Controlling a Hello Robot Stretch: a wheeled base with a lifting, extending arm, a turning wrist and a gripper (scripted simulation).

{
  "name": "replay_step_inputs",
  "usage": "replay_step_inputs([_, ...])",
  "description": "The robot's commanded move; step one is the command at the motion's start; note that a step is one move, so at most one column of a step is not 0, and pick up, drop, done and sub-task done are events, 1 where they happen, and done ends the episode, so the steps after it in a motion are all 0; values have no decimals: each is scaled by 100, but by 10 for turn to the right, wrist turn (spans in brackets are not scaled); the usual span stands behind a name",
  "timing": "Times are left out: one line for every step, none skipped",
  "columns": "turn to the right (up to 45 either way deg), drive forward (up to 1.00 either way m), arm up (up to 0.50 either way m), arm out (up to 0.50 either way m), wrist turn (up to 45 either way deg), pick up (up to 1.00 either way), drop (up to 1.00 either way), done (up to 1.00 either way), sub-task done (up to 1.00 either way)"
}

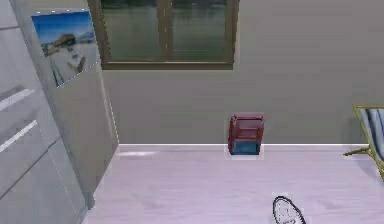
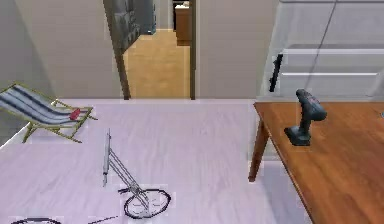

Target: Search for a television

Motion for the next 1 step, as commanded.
replay_step_inputs([450,0,0,0,0,0,0,0,0])
